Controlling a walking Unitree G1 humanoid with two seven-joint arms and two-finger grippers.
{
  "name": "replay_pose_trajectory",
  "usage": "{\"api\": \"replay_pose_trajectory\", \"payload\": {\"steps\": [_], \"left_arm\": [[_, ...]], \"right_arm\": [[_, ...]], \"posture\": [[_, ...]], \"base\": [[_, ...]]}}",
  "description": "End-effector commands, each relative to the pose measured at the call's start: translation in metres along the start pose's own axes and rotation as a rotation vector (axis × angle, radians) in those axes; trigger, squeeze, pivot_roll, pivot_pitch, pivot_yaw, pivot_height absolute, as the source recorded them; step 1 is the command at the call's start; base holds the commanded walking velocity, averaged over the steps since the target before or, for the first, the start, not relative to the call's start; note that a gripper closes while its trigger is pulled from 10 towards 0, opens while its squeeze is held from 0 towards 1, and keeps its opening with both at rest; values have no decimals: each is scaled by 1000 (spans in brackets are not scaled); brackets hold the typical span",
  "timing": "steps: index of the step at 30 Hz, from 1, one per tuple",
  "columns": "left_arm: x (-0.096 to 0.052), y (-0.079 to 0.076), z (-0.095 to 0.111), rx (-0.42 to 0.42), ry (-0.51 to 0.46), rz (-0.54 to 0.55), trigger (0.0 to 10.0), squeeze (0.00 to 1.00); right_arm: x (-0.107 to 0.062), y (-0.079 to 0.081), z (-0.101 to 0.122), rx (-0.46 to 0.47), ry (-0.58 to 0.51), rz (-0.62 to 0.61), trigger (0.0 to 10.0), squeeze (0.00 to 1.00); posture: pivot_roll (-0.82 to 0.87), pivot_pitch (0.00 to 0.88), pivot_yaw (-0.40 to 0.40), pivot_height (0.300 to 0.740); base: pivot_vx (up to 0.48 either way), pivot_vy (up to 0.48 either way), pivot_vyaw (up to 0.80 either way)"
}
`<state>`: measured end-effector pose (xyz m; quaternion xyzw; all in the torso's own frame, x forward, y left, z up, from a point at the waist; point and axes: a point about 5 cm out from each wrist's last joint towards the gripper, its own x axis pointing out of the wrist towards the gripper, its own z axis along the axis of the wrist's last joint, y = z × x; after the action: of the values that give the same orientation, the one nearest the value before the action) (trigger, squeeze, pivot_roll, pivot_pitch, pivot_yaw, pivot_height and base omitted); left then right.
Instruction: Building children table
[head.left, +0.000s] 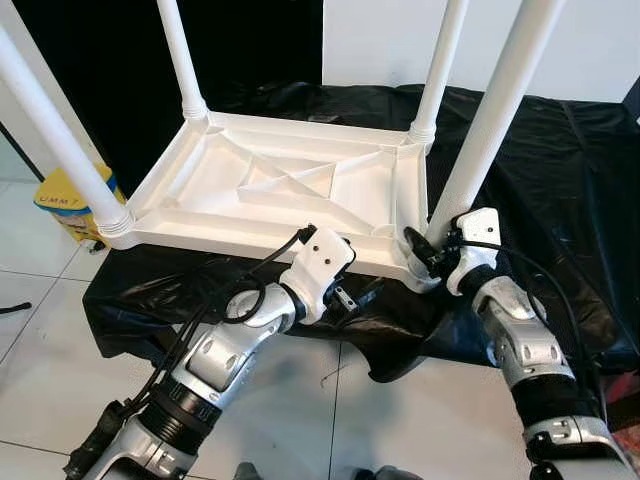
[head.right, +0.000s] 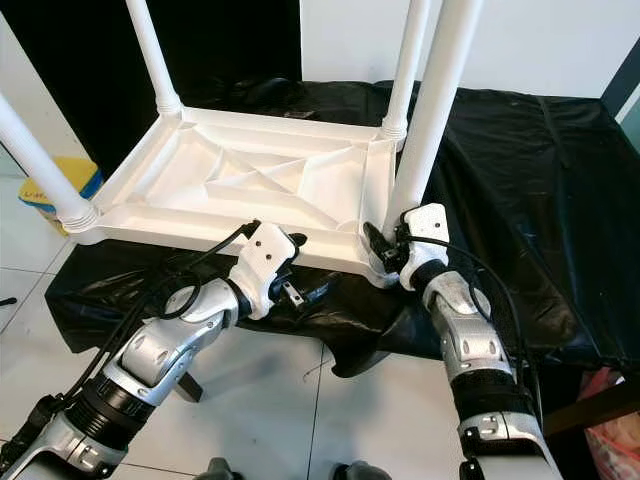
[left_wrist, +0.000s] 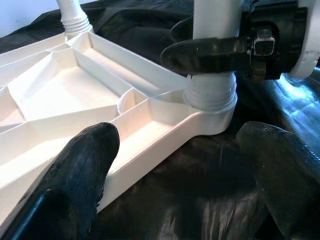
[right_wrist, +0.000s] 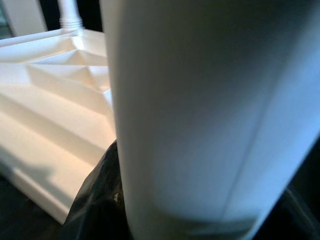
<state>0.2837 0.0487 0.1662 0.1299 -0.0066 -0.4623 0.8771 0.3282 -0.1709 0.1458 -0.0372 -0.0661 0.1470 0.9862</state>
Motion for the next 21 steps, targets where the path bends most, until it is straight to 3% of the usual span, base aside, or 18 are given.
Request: {"api": "replay_pose_trajectory", "payload": {"steps": [1,3,5,8,11,13,14,16,21], "left_arm": [[-1,-11,-1,4,8,-136,10000,0],[-1,-11,-1,4,8,-136,10000,0],[-1,-11,-1,3,8,-137,10000,0],[-1,-11,-1,3,8,-137,10000,0],[0,-11,0,2,6,-136,10000,0],[0,-11,0,2,6,-136,10000,0],[0,-11,0,2,6,-134,10000,0],[-1,-11,0,0,6,-132,10000,0],[-1,-10,-1,-1,7,-134,10000,0]], "right_arm": [[-9,0,-19,36,96,-105,10000,0],[-9,0,-19,36,96,-105,10000,0],[-14,2,-22,67,114,-224,10000,0],[-17,5,-24,75,126,-301,10000,0],[-22,20,-30,85,160,-473,10000,0],[-22,20,-30,85,160,-473,10000,0],[-21,31,-30,104,160,-512,10000,0],[-18,38,-24,120,131,-495,10000,0],[-17,37,-20,122,116,-491,10000,0]], "posture": [[57,86,-37,740],[57,86,-37,740],[55,86,-38,740],[54,84,-42,740],[57,84,-47,740],[57,84,-47,740],[60,86,-46,740],[57,87,-42,740],[61,86,-37,740]], "base": [[0,0,0],[0,0,0],[0,0,0],[0,0,0],[0,0,0],[0,0,0],[0,0,0],[0,0,0],[0,0,0]]}}
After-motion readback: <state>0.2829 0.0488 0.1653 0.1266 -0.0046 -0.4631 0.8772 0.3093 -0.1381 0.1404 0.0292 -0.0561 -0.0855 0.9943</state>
